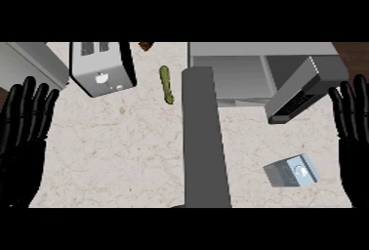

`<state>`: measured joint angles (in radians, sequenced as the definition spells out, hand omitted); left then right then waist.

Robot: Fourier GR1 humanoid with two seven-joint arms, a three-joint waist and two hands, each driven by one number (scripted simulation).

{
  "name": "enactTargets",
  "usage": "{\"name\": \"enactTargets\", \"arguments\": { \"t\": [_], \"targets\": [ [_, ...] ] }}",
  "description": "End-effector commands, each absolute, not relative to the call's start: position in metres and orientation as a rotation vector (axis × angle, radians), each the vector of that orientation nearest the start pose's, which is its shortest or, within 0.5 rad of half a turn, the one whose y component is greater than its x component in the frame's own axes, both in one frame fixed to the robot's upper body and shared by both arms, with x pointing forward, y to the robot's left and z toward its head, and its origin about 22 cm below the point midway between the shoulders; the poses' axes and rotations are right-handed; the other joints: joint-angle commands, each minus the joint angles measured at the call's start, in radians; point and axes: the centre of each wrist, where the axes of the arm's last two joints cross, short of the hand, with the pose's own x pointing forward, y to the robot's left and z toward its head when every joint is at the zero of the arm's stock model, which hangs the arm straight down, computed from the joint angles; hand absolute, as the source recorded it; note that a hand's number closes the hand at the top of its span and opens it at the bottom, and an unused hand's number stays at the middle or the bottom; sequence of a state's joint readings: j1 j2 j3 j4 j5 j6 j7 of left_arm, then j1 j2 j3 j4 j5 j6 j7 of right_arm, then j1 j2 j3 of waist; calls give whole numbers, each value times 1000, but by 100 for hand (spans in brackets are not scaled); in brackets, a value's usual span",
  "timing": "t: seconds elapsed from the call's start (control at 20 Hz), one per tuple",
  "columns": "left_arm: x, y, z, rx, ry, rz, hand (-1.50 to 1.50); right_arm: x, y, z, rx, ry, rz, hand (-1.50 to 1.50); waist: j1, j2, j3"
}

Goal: Pick up the milk, place it into the microwave and close the microwave

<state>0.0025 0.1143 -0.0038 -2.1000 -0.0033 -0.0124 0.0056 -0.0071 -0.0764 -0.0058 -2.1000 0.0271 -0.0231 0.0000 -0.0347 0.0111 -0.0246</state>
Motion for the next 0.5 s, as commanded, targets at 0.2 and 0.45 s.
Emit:
{"name": "enactTargets", "arguments": {
  "t": [0.2, 0.45],
  "targets": [
    [218, 267, 104, 9, -2053, -146, -150, 148, -270, 133, -133, -2101, 143, -150, 22, -13, 24],
    [216, 281, 101, -222, -1969, 15, -150, 128, -269, 149, 45, -2069, 157, -150, 25, -14, 24]
  ]
}}
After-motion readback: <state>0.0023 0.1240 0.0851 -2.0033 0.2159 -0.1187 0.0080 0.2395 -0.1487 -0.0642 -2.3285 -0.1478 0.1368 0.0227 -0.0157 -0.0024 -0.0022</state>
